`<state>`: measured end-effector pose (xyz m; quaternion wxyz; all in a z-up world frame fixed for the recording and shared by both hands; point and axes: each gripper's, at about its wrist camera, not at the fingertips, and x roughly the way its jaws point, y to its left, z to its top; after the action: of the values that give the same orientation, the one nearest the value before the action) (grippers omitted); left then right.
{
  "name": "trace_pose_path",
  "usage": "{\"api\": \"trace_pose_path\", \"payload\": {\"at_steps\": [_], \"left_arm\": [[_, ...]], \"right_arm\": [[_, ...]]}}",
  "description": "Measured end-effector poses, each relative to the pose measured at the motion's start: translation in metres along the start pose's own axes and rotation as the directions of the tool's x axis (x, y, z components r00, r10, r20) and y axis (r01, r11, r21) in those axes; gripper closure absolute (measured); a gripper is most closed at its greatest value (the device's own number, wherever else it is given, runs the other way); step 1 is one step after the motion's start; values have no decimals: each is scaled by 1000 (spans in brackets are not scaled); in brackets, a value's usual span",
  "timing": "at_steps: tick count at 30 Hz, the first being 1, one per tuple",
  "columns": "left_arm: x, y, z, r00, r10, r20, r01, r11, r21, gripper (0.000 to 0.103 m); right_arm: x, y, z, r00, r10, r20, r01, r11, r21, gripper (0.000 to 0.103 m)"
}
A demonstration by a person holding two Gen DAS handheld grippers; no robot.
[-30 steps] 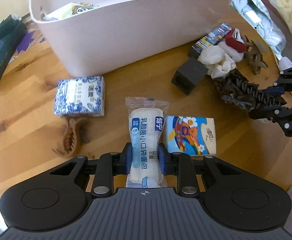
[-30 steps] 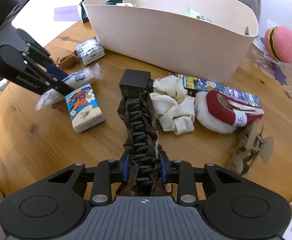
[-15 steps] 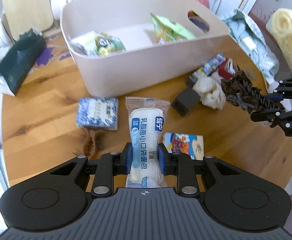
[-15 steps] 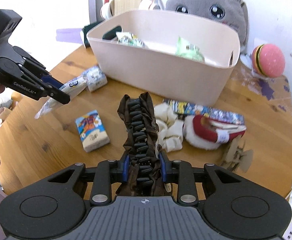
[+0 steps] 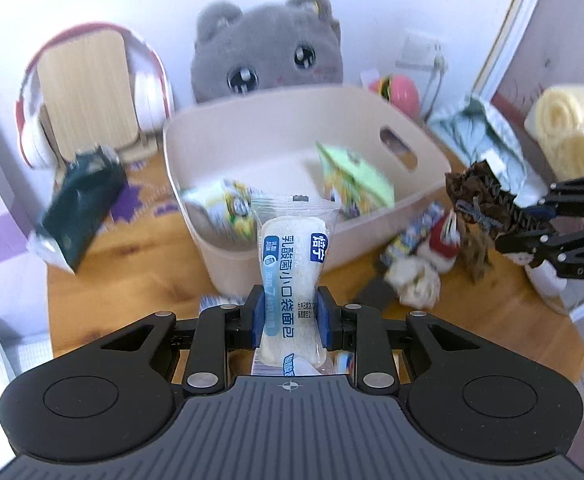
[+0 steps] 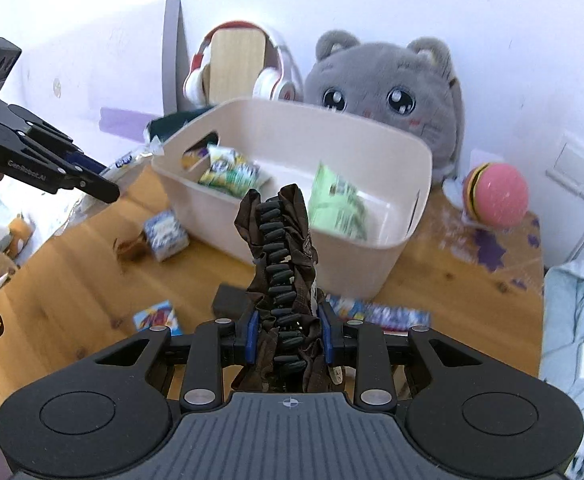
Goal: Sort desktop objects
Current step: 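Carry the bread roll and brown scrunchie over the basket and release both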
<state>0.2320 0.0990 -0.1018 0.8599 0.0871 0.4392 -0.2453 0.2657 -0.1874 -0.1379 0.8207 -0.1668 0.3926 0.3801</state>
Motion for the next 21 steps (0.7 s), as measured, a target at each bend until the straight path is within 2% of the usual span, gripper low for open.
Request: {"api": "trace_pose_path", "payload": {"at_steps": [7, 13, 18, 21], "left_arm": [[-8, 14, 33, 996, -5, 84, 9, 999, -48, 77], [4, 19, 66, 992, 10, 126, -4, 999, -53, 77], [31, 17, 88, 992, 36, 117, -29, 998, -60, 76], [55, 15, 95, 996, 68, 59, -64, 995, -73, 77]], "right_arm": [[3, -11, 28, 997, -61, 54, 61, 998, -8, 75], [10, -25, 58, 989, -110, 96, 110, 994, -1, 75], [24, -37, 82, 985, -127, 118, 124, 992, 33, 75], [38, -42, 95, 984, -133, 120, 126, 990, 65, 75]]}}
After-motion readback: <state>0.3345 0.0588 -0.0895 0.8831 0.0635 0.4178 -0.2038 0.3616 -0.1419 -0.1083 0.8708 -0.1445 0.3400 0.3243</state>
